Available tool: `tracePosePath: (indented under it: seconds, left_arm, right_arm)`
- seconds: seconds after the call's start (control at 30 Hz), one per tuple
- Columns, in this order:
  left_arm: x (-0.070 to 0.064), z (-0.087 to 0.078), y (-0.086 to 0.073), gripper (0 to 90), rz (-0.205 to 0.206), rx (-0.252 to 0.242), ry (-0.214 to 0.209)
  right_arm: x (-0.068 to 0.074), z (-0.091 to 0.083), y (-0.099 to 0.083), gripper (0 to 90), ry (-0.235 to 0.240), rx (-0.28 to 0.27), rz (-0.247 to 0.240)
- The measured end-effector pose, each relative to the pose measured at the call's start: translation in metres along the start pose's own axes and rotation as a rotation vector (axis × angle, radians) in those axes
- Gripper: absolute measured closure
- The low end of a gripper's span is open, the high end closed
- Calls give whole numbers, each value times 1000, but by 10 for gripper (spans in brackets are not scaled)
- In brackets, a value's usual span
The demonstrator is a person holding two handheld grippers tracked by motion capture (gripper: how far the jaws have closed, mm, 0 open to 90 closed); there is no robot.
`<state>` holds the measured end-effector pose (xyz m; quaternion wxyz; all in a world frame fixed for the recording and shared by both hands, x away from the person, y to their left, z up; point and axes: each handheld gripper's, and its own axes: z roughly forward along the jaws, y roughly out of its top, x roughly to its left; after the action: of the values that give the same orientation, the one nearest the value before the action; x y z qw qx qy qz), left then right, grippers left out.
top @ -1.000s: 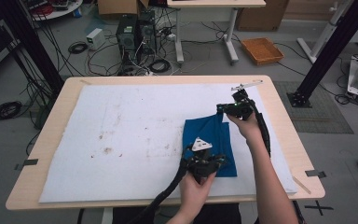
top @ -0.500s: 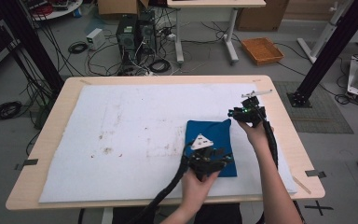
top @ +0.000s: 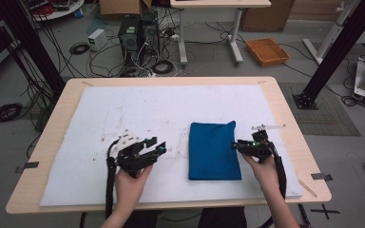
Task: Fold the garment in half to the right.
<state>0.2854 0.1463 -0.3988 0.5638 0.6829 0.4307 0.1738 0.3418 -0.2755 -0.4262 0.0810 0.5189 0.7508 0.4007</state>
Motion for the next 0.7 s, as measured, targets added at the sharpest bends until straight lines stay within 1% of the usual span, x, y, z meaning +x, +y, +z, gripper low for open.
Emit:
tracePosePath:
  seconds: [0.07,0.1,0.13,0.2,0.23,0.27,0.3,0.33,0.37,0.4,0.47,0.53,0.63,0.7]
  left_arm:
    - [10,-7,-1,549,-9,9,20]
    - [14,-9,-3,548,-16,1,31]
    - [17,-12,-4,548,-22,-2,34]
    - [21,-13,-5,548,-41,0,37]
    - [22,-14,-6,548,-43,2,39]
    - [22,-15,-6,548,-43,-2,46]
    - [22,-16,-6,548,-45,-5,43]
    - [22,-16,-6,548,-45,-5,42]
    - [22,-16,-5,548,-44,-3,43]
    - [22,-16,-5,548,-43,-3,45]
    - [23,-16,-6,548,-48,-1,45]
    - [24,-15,-6,548,-55,1,46]
    - [26,-14,-7,548,-56,11,44]
    - [27,-13,-7,548,-58,12,45]
  right_arm:
    - [10,-11,-12,621,-6,-1,-29]
    - [14,-16,-19,622,-3,-4,-35]
    - [17,-19,-25,622,2,-4,-34]
    - [19,-21,-35,631,-6,-5,-39]
    - [18,-20,-38,638,-1,14,-34]
    - [18,-19,-40,672,-3,22,-28]
    - [17,-18,-42,736,3,20,-27]
    - [17,-18,-43,774,19,24,-31]
    - [18,-18,-45,834,19,28,-44]
    - [20,-19,-46,870,14,31,-62]
    - [19,-21,-46,880,5,28,-73]
    - [17,-23,-47,881,-5,20,-61]
    - [17,-26,-48,880,-31,37,-57]
    - [17,-27,-50,876,-39,48,-60]
